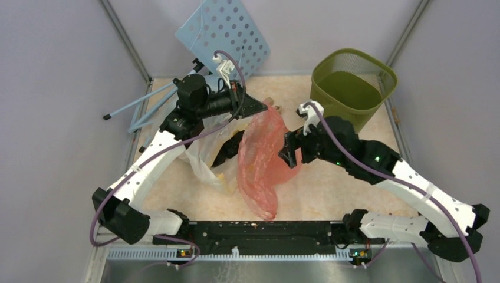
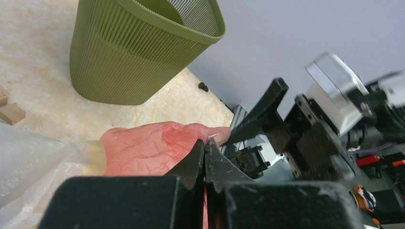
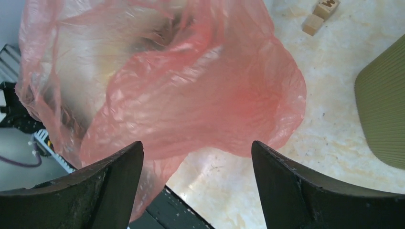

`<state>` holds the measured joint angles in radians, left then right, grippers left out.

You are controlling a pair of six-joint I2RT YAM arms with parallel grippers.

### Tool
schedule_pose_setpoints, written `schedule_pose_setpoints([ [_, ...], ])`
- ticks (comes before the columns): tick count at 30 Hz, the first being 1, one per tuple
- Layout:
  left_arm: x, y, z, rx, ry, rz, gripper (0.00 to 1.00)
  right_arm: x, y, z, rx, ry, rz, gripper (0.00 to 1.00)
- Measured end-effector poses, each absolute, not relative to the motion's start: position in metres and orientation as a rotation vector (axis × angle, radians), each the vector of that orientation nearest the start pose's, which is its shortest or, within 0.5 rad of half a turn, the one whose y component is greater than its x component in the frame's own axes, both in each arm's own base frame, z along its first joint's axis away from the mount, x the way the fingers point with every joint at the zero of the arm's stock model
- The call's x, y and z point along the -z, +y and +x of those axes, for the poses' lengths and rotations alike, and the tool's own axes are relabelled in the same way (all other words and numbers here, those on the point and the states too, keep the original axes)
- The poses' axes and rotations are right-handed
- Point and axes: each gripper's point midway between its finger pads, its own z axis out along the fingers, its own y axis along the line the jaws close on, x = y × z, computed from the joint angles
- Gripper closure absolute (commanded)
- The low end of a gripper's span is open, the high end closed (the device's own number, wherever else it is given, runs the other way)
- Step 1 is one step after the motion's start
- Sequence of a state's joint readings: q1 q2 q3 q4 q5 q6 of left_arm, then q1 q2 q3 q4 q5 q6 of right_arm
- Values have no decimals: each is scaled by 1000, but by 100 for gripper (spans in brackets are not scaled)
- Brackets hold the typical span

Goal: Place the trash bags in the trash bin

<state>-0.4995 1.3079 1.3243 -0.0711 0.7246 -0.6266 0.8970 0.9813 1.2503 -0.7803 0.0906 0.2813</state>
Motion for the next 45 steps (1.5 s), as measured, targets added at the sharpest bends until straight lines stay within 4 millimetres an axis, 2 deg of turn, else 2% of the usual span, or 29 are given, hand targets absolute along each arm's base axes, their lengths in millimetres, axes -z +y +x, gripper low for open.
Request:
schedule_pose_setpoints([
  [4, -382, -303, 276, 1422, 1759, 474, 100, -294, 258, 183, -589, 2040, -540, 16],
  [7, -379, -304, 280, 1424, 1767, 451, 100, -293, 272, 185, -562, 2027, -473, 15],
  [13, -376, -304, 286, 1414, 1771, 413, 100, -288, 271, 209, -443, 2015, -273, 14],
  [19, -374, -302, 294, 1375, 1772, 381, 100, -276, 272, 216, -378, 2031, -240, 13],
  [23, -370, -299, 298, 1336, 1777, 371, 100, -279, 245, 220, -263, 2011, -201, 29],
  [27, -365, -297, 301, 1300, 1793, 367, 100, -295, 206, 216, -217, 1978, -153, 38],
  [31, -363, -294, 302, 1274, 1800, 367, 100, -304, 152, 214, -134, 1963, -57, 34],
  [33, -361, -294, 302, 1266, 1805, 366, 100, -305, 137, 212, -110, 1964, -40, 28],
  [35, -360, -293, 302, 1264, 1813, 363, 100, -306, 132, 209, -111, 1968, -56, 23],
  [38, -359, -293, 302, 1264, 1814, 362, 100, -307, 141, 200, -186, 1986, -147, 16],
  [40, -359, -293, 302, 1265, 1814, 362, 100, -307, 152, 194, -246, 2004, -219, 15],
  [44, -358, -293, 302, 1266, 1819, 358, 100, -315, 183, 190, -333, 2030, -335, 14],
  [45, -357, -293, 302, 1267, 1821, 357, 100, -313, 201, 190, -339, 2037, -386, 14],
])
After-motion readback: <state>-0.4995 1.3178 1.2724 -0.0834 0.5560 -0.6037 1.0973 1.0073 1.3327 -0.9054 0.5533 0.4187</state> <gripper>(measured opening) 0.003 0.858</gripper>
